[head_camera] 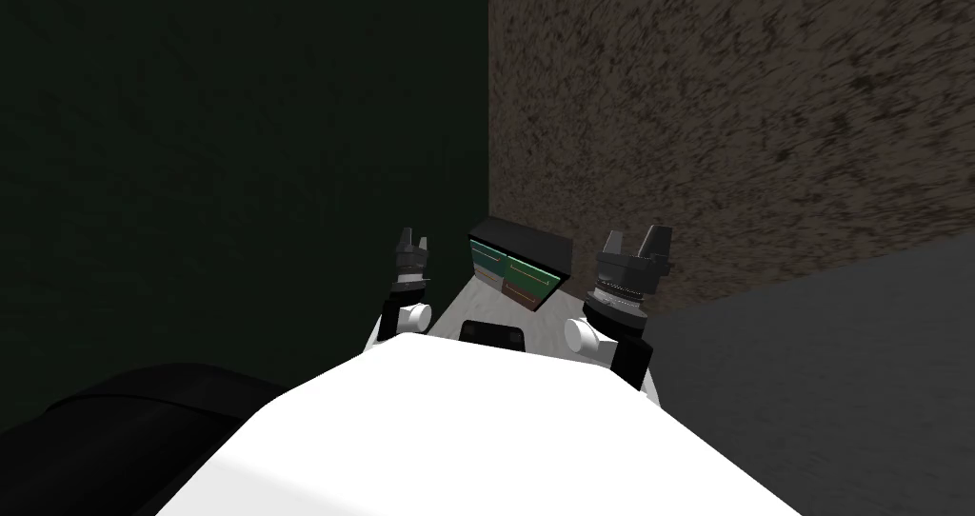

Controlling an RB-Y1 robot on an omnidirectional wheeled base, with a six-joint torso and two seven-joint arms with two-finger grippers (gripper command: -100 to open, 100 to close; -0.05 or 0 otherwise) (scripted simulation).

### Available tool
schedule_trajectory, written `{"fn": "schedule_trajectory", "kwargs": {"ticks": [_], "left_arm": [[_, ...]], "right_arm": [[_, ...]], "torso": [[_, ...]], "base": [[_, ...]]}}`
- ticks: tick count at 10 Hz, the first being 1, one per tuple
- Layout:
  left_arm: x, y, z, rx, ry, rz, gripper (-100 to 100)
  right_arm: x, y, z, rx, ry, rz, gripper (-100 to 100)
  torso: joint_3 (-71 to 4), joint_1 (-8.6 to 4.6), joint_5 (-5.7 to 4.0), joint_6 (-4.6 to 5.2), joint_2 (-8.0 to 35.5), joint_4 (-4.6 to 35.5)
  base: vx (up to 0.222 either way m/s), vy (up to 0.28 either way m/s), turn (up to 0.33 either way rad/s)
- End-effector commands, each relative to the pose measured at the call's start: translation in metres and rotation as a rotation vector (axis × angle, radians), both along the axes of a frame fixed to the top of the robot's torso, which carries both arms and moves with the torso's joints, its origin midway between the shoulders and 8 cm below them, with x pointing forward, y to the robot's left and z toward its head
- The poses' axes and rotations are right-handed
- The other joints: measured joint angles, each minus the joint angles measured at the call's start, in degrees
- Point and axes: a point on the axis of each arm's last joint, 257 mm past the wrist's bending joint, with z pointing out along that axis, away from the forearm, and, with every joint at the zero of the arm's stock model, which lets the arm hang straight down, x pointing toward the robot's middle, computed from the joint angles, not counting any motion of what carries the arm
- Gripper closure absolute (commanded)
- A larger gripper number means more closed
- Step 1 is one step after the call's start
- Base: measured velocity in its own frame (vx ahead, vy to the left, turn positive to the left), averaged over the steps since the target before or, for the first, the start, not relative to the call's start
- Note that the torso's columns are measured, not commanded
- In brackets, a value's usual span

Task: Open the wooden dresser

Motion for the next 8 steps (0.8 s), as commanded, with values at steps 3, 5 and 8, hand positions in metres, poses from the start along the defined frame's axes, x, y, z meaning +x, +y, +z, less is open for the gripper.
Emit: {"fn": "schedule_trajectory", "kwargs": {"ticks": [3,5,8], "left_arm": [[0.0,0.0,0.0001,0.0,0.0,0.0,0],[0.0,0.0,0.0001,0.0,0.0,0.0,0],[0.0,0.0,0.0002,0.0,0.0,0.0,0]], "right_arm": [[0.0,0.0,0.0001,0.0,0.0,0.0,0],[-0.0001,0.0,0.0001,0.0,0.0,0.0,0],[-0.0001,0.0,0.0001,0.0,0.0,0.0,0]], "torso": [[-20.1,0.0,0.0,0.0,10.0,10.1],[-36.9,0.0,0.0,0.0,18.5,18.5],[-62.3,0.0,0.0,0.0,31.2,31.1]], "base": [[0.0,0.0,0.0],[0.0,0.0,0.0],[0.0,0.0,0.0]]}}
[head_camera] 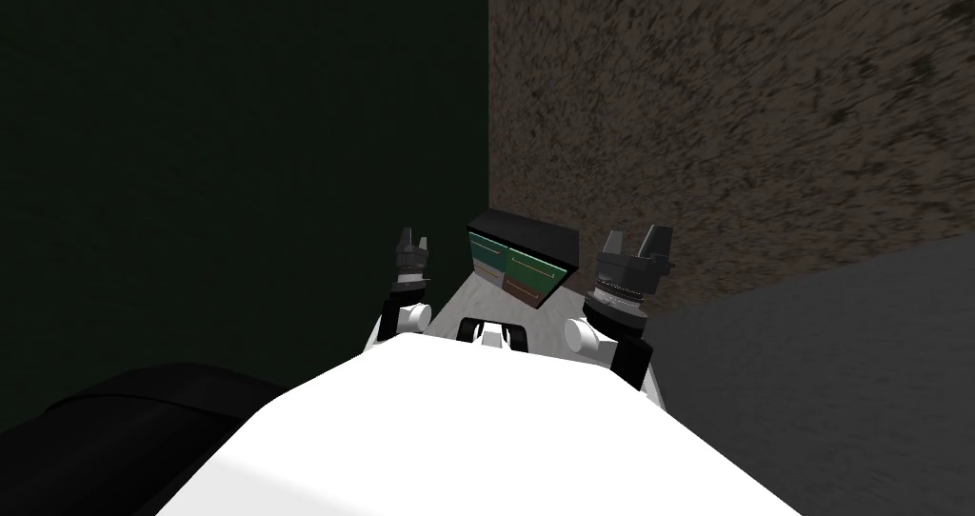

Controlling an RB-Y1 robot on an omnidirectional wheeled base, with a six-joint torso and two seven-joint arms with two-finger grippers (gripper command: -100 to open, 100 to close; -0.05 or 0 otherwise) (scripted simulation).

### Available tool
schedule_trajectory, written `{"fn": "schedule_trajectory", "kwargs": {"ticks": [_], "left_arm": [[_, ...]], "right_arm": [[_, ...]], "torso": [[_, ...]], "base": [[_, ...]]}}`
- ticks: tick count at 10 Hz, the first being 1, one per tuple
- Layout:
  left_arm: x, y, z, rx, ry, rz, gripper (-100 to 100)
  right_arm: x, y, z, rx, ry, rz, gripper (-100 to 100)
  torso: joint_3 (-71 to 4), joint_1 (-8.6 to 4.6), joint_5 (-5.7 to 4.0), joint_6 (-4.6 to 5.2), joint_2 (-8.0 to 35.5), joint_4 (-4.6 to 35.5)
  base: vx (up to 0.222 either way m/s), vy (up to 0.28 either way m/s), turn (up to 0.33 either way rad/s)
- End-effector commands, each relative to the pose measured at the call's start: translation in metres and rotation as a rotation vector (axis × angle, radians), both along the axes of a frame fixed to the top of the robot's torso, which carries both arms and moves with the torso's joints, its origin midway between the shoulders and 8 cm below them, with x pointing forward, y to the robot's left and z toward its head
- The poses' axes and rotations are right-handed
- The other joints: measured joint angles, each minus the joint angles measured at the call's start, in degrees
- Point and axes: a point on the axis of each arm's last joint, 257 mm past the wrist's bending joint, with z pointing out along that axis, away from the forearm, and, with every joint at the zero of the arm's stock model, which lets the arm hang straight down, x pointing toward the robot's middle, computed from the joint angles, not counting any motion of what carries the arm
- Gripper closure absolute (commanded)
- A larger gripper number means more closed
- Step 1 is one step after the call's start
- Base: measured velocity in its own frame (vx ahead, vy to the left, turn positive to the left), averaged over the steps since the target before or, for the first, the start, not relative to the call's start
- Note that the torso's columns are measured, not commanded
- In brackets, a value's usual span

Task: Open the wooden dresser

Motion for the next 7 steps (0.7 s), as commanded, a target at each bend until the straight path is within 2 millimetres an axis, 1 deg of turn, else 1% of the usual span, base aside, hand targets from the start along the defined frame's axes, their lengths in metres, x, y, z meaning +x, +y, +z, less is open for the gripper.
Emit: {"fn": "schedule_trajectory", "kwargs": {"ticks": [1,2,3,4,7], "left_arm": [[0.0,0.0,0.0,0.0,0.0,0.0,0],[0.003,-0.003,-0.004,0.023,0.013,-0.017,-100],[0.006,-0.005,-0.009,0.038,0.025,-0.029,-100],[0.009,-0.007,-0.015,0.051,0.038,-0.041,-100],[0.02,-0.013,-0.038,0.077,0.087,-0.073,-100]], "right_arm": [[0.0,0.0,0.0,0.0,0.0,0.0,0],[0.0,0.0,0.0,0.0,0.0,0.0,0],[0.0,0.0,0.0,0.0,0.0,0.0,0],[0.0,0.0,0.0,0.0,0.001,0.0,0],[0.0,0.0,0.0,0.0,0.001,0.0,0]], "torso": [[-8.5,0.0,0.0,0.0,4.2,4.2],[-16.9,0.0,0.0,0.0,8.5,8.5],[-20.9,0.02,0.01,0.01,10.4,10.3],[-22.0,0.03,0.01,0.0,10.9,10.9],[-22.3,0.02,0.0,0.0,11.1,11.1]], "base": [[0.0,0.0,0.0],[0.016,0.001,-0.026],[0.026,0.006,-0.031],[0.037,0.007,-0.038],[0.057,0.013,-0.051]]}}
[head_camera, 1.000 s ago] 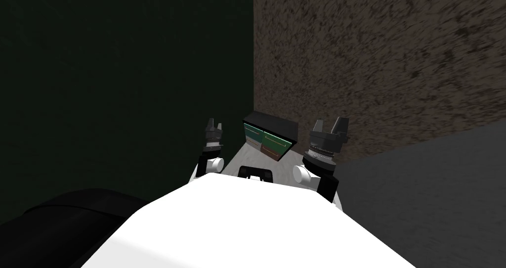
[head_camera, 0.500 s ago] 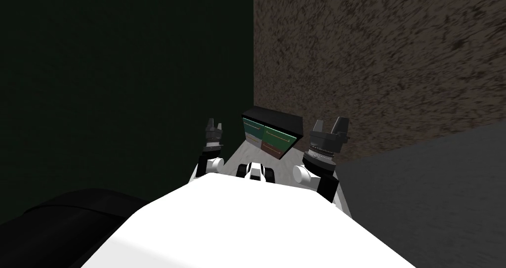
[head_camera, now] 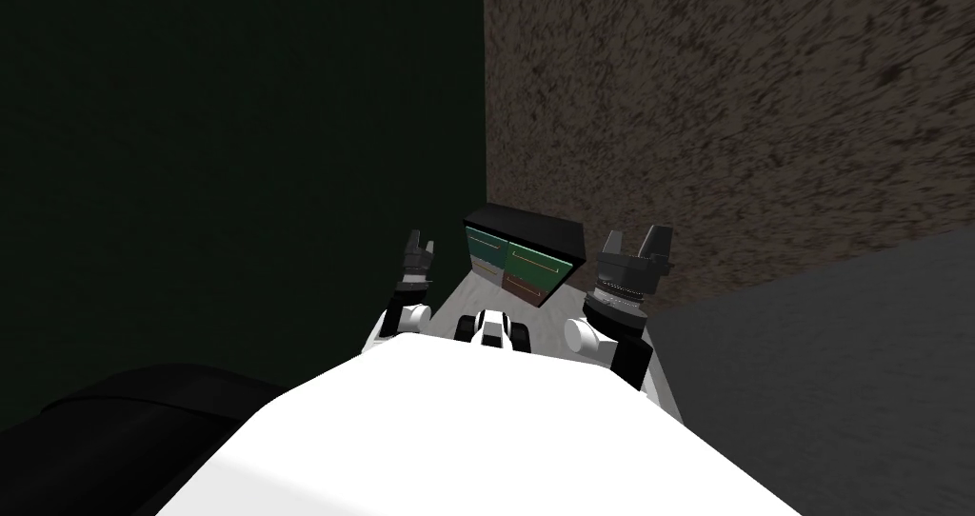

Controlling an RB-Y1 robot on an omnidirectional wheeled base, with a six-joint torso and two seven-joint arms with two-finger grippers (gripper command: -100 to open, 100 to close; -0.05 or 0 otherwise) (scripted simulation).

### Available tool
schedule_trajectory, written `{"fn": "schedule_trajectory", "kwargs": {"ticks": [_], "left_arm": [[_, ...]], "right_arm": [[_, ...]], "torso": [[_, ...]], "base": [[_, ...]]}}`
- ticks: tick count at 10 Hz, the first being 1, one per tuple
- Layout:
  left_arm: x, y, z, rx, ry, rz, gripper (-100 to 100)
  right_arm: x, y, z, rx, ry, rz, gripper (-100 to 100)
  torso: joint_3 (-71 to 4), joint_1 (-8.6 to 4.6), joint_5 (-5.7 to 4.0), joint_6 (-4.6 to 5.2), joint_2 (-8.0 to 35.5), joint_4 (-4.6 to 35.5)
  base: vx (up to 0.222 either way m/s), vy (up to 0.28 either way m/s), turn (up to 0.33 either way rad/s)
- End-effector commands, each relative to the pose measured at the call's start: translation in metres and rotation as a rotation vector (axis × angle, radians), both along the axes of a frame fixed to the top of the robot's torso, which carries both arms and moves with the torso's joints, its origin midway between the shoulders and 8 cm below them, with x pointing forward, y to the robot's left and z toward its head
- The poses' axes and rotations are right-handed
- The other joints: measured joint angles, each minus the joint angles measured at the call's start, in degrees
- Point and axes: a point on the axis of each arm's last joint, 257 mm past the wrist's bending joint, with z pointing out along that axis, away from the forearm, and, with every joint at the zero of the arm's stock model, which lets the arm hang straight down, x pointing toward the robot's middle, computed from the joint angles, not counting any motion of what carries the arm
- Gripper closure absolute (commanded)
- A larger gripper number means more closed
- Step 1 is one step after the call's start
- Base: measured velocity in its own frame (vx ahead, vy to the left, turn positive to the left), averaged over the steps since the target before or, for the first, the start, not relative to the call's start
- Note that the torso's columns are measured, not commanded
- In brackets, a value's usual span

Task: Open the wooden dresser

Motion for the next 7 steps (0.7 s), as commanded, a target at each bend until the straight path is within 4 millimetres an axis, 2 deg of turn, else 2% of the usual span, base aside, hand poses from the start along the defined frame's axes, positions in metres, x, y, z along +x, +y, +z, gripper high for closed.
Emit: {"fn": "schedule_trajectory", "kwargs": {"ticks": [1,3,4,7], "left_arm": [[0.01,-0.004,-0.023,0.018,0.046,-0.025,-100],[0.018,-0.008,-0.044,0.024,0.086,-0.041,-100],[0.018,-0.008,-0.044,0.024,0.086,-0.041,-100],[0.029,-0.014,-0.076,0.029,0.146,-0.063,-100]], "right_arm": [[0.0,0.0,0.0,0.0,0.0,0.0,0],[0.0,0.0,0.0,0.0,0.0,0.0,0],[0.0,0.0,0.0,0.0,0.0,0.0,0],[0.0,0.0,0.0,0.0,0.0,0.0,0]], "torso": [[0.0,0.01,0.0,0.0,0.0,0.0],[0.0,-0.03,-0.01,0.0,0.1,0.0],[0.0,-0.01,0.0,0.0,0.0,0.0],[0.0,-0.04,-0.01,0.0,0.1,0.0]], "base": [[0.057,0.014,-0.057],[0.069,0.016,-0.073],[0.05,0.015,-0.017],[0.059,0.011,-0.062]]}}
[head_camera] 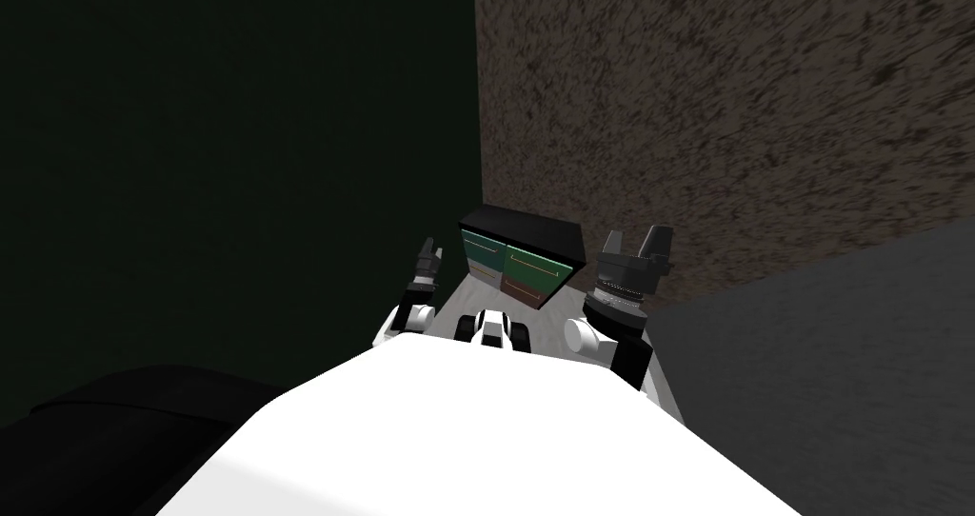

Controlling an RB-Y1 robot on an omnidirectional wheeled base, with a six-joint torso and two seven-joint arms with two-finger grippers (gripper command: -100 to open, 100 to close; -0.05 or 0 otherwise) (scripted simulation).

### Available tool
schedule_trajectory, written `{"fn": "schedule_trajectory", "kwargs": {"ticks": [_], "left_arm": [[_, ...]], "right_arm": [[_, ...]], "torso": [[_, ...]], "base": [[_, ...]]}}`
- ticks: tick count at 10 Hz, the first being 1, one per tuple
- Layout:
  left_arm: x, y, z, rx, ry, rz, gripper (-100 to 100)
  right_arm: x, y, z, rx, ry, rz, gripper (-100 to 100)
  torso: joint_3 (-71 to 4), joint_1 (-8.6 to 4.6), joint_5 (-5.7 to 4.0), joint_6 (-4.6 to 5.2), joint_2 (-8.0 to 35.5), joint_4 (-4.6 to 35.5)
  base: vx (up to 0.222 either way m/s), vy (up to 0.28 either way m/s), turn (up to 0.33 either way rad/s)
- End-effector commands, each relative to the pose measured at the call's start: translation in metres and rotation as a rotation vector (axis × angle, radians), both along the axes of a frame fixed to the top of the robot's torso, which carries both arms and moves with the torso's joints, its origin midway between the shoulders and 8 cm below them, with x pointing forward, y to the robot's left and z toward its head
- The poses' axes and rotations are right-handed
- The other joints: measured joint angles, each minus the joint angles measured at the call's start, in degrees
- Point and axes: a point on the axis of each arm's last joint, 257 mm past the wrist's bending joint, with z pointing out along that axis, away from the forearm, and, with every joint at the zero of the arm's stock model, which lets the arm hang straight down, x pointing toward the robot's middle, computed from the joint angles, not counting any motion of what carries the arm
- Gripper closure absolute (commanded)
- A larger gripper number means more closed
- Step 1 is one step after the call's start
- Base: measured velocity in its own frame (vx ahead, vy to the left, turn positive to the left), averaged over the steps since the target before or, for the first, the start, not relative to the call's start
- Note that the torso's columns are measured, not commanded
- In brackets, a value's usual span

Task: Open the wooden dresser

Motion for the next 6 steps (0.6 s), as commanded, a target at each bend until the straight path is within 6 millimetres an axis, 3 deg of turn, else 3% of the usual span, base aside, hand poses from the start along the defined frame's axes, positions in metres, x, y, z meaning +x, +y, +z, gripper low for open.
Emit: {"fn": "schedule_trajectory", "kwargs": {"ticks": [1,6], "left_arm": [[0.006,-0.001,-0.019,0.002,0.034,-0.011,-100],[0.02,-0.012,-0.075,0.004,0.137,-0.04,-100]], "right_arm": [[0.0,0.0,0.0,0.0,0.0,0.0,0],[0.0,0.0,0.0,0.0,0.0,0.0,0]], "torso": [[0.0,0.05,0.01,0.0,-0.1,0.0],[0.0,0.03,0.0,-0.01,0.0,0.0]], "base": [[0.052,0.016,-0.028],[0.063,0.02,-0.069]]}}
